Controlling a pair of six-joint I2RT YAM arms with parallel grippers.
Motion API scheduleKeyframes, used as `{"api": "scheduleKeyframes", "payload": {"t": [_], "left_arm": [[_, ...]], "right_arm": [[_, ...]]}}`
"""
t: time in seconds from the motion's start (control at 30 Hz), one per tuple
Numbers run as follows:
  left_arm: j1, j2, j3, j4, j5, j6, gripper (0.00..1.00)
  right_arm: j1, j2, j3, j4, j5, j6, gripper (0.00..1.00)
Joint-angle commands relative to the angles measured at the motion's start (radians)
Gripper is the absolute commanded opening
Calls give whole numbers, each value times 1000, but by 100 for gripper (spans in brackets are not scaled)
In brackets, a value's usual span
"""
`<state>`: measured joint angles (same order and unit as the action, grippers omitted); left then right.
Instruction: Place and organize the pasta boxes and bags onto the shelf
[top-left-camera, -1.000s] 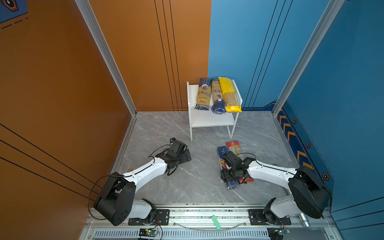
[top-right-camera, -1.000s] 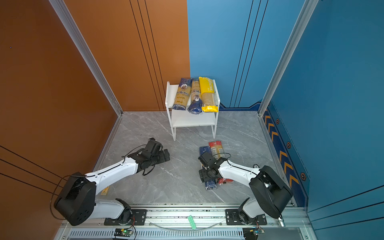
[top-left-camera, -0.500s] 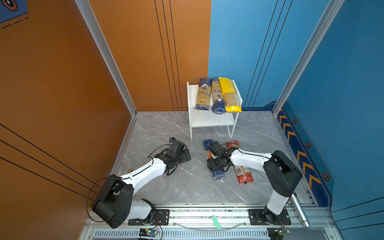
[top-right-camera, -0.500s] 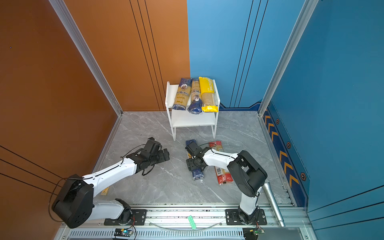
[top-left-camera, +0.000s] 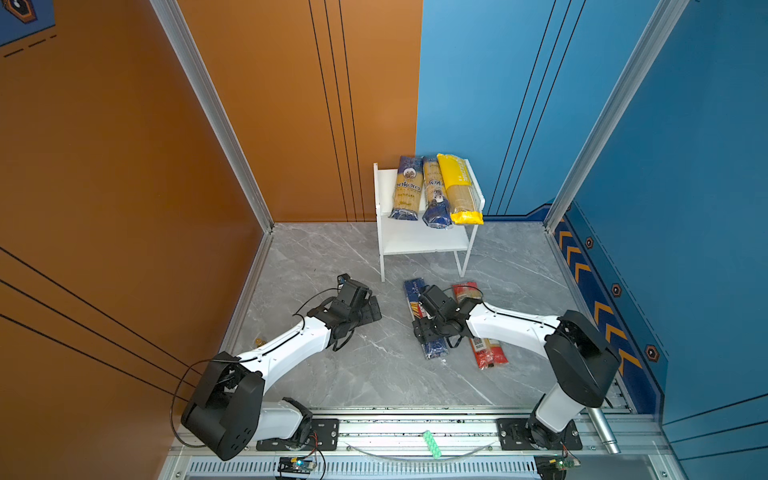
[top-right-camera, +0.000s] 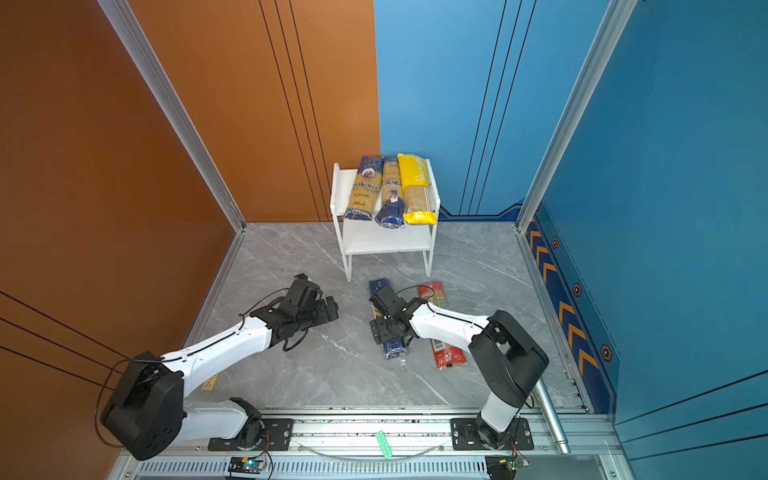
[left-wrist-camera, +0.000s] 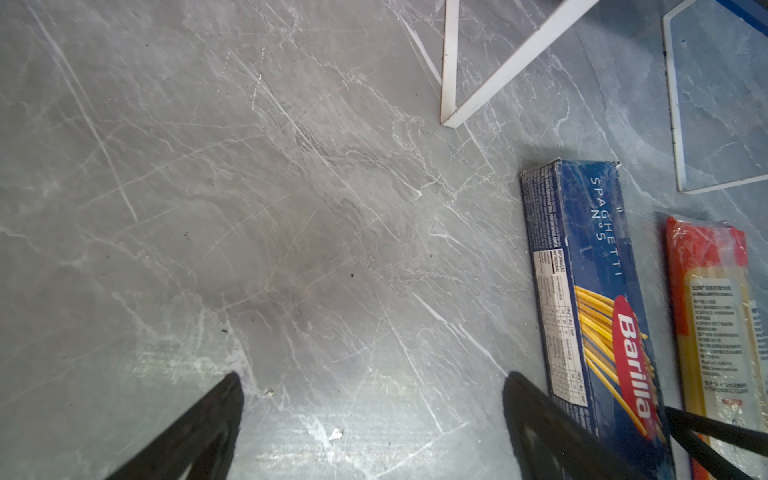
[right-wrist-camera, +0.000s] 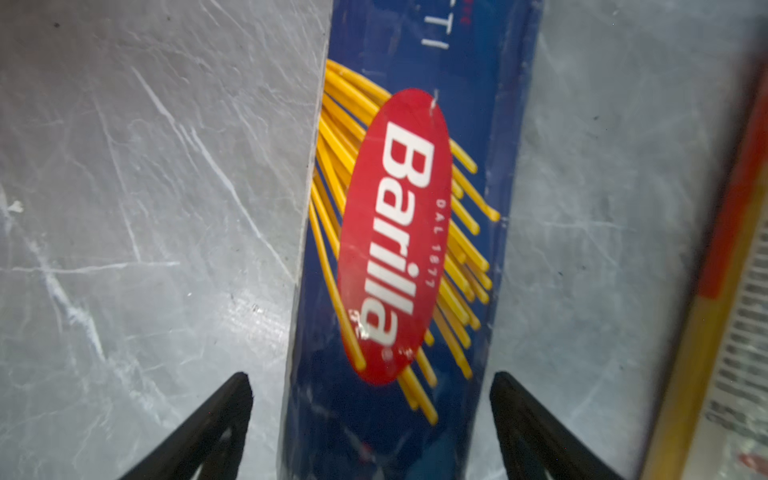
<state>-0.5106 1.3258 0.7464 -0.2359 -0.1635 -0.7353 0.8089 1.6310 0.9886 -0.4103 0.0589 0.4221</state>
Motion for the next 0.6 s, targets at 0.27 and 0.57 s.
{"api": "scheduleKeyframes", "payload": {"t": [0.27, 0.57], "left_arm": [[8, 43, -17, 14, 20, -12, 98], [8, 31, -21, 10, 24, -7, 98]], "right_arm": [[3, -168, -185, 6, -44, 46, 88], [4, -62, -160, 93, -78, 61, 88]]}}
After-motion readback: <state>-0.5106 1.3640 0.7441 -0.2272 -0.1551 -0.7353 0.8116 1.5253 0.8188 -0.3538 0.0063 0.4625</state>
